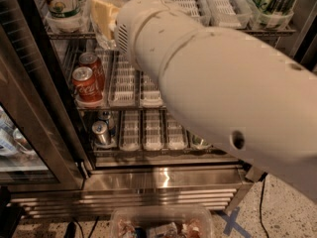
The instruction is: Pick water bottle from top shelf of fridge
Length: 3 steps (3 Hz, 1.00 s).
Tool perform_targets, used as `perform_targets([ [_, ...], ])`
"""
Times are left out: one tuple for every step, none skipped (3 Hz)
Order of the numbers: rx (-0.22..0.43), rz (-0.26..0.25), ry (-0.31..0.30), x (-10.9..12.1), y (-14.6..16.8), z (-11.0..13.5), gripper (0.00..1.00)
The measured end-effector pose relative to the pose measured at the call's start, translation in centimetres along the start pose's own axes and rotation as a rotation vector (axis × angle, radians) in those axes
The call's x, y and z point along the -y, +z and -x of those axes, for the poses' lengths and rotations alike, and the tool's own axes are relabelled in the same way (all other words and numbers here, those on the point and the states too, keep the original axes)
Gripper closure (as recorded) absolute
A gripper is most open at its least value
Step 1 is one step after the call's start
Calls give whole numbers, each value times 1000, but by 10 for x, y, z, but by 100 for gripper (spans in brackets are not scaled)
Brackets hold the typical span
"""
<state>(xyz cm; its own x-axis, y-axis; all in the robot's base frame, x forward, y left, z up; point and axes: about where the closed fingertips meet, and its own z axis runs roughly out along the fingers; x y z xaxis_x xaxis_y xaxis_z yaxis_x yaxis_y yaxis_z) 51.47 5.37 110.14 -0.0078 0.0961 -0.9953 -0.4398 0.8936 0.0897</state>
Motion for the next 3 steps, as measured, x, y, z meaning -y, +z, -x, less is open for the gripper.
perform_targets([
  [-79, -7, 60, 37, -25, -7, 100],
  [-163, 6, 124, 73, -48, -18, 100],
  [-242, 79, 153, 84, -58, -26, 100],
])
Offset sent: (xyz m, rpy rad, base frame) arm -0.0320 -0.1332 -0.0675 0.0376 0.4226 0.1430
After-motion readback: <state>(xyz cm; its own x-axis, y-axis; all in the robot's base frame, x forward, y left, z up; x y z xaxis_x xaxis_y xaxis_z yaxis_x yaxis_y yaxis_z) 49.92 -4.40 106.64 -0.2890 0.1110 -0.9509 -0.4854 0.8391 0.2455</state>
